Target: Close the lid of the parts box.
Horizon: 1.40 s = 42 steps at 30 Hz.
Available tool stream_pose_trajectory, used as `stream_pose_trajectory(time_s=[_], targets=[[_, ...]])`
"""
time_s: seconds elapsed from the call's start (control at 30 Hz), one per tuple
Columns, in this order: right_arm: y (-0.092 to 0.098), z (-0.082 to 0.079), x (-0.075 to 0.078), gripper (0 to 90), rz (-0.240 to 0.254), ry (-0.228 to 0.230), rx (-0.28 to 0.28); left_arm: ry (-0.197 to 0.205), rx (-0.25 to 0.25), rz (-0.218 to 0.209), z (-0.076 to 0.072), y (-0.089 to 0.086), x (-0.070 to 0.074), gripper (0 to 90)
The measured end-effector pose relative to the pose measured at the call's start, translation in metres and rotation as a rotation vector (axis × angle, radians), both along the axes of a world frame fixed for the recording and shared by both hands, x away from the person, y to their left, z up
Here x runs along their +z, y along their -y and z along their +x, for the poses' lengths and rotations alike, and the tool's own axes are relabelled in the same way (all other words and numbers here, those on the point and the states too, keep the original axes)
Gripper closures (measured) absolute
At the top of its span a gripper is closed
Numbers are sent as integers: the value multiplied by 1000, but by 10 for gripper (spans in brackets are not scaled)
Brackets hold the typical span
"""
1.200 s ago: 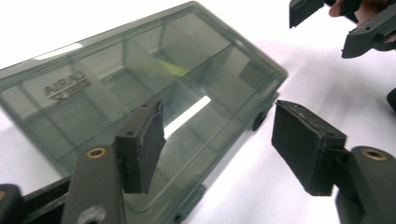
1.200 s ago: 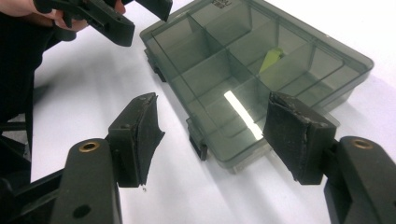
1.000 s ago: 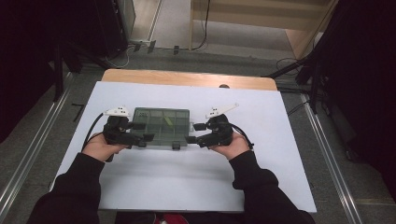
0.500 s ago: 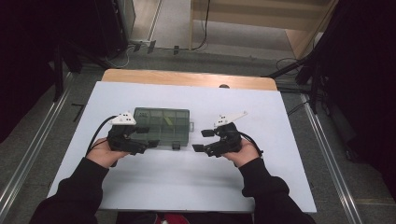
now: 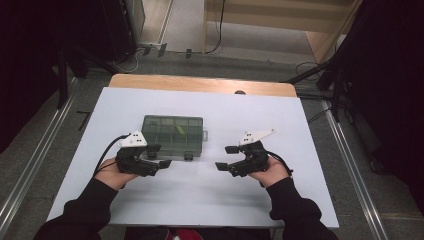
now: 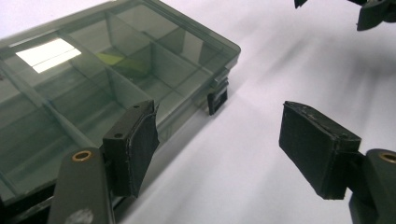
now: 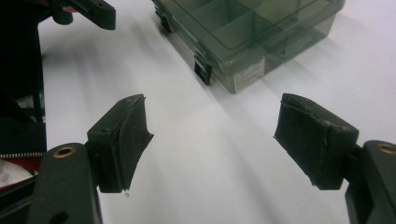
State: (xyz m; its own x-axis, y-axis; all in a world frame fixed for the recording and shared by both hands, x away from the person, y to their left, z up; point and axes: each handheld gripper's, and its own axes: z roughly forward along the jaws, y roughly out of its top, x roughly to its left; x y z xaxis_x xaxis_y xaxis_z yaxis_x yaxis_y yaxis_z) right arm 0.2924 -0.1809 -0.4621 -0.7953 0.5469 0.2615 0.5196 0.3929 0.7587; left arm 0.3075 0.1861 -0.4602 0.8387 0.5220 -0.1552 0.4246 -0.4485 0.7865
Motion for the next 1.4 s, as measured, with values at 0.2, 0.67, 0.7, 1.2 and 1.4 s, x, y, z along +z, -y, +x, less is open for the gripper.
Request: stream_pose_trajectory(time_s=[0.2, 0.67, 0.7, 1.2, 1.4], targets=[[13, -9, -7, 259, 5, 2, -29, 17, 6, -10, -6, -1, -4, 276], [43, -31, -19, 257, 7, -7, -94, -15, 38, -20, -21, -16, -14, 276], [44, -32, -20, 257, 4, -7, -97, -19, 45, -21, -21, -17, -15, 276], [64, -42, -28, 244, -29, 0, -129, -22, 66, -3, -29, -33, -21, 275], [68, -41, -34, 242, -49, -11, -141, -28, 66, -12, -29, -34, -20, 276]])
